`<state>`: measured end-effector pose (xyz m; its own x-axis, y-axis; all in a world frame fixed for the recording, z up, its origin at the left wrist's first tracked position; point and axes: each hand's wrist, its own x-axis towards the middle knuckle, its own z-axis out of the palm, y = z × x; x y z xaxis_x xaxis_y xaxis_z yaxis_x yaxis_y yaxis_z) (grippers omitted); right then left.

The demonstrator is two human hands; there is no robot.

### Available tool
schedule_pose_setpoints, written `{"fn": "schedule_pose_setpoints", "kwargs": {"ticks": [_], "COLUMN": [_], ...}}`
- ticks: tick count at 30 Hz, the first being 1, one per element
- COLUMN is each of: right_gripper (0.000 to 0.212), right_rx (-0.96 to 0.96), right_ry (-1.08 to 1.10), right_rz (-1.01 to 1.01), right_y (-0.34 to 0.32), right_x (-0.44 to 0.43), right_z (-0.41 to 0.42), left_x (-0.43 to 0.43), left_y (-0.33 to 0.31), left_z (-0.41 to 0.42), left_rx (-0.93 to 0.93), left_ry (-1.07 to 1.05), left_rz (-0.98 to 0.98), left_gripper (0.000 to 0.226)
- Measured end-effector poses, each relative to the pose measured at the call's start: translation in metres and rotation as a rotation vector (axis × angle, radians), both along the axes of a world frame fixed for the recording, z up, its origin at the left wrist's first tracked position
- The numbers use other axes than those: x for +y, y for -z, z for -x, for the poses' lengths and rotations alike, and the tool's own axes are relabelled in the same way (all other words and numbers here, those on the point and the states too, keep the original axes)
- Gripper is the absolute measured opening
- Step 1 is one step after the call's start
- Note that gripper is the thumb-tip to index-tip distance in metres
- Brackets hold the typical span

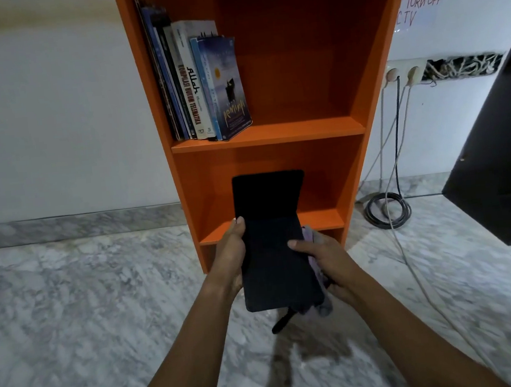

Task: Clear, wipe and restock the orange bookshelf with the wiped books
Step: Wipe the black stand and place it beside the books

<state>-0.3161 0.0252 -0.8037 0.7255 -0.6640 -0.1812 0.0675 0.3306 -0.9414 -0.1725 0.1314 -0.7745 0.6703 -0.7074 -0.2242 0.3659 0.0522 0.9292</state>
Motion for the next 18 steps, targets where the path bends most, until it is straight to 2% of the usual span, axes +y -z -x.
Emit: {"fn": "schedule_pose_setpoints", "kwargs": {"ticks": [2, 3, 5, 6, 7, 8, 10, 12, 13, 16, 18], "right_gripper": [0.011, 0.014, 0.040, 0.042, 0.040, 0.032, 0.017, 0.032, 0.039, 0.049, 0.049], "right_rx": [0.051, 0.069, 0.159, 0.200, 0.227, 0.228, 0.182, 0.141, 0.121, 0.005, -0.041], "right_ry": [0.125, 0.207, 0.351, 0.399, 0.433, 0.452, 0.396, 0.294, 0.263, 0.192, 0.147], "right_rz": [0.091, 0.167, 0.439, 0.591, 0.741, 0.872, 1.023, 1.092, 1.105, 1.129, 1.173], "right_y": [-0.004, -0.006, -0.012, -0.014, -0.017, -0.019, -0.016, -0.008, -0.003, 0.009, 0.013], "right_x": [0.002, 0.001, 0.004, 0.007, 0.013, 0.021, 0.039, 0.056, 0.062, 0.070, 0.072], "right_z": [-0.008, -0.011, -0.016, -0.017, -0.018, -0.018, -0.022, -0.026, -0.027, -0.029, -0.029], "left_x": [-0.005, -0.006, -0.007, -0.008, -0.008, -0.006, -0.003, -0.003, 0.000, 0.004, 0.008], "left_y": [0.010, 0.012, 0.017, 0.016, 0.015, 0.007, -0.004, -0.001, 0.000, 0.015, 0.018], "left_z": [-0.001, 0.002, 0.007, 0.011, 0.014, 0.018, 0.020, 0.017, 0.015, 0.006, 0.005], "left_rx": [-0.182, -0.256, -0.266, -0.229, -0.187, -0.116, 0.090, 0.207, 0.254, 0.373, 0.446], "left_ry": [-0.018, -0.044, -0.035, 0.009, 0.056, 0.097, 0.135, 0.135, 0.146, 0.194, 0.249], "left_rz": [-0.089, -0.145, -0.152, -0.118, -0.068, -0.003, 0.170, 0.305, 0.349, 0.357, 0.366], "left_gripper": [0.042, 0.051, 0.080, 0.090, 0.092, 0.081, 0.043, 0.043, 0.047, 0.104, 0.114]}}
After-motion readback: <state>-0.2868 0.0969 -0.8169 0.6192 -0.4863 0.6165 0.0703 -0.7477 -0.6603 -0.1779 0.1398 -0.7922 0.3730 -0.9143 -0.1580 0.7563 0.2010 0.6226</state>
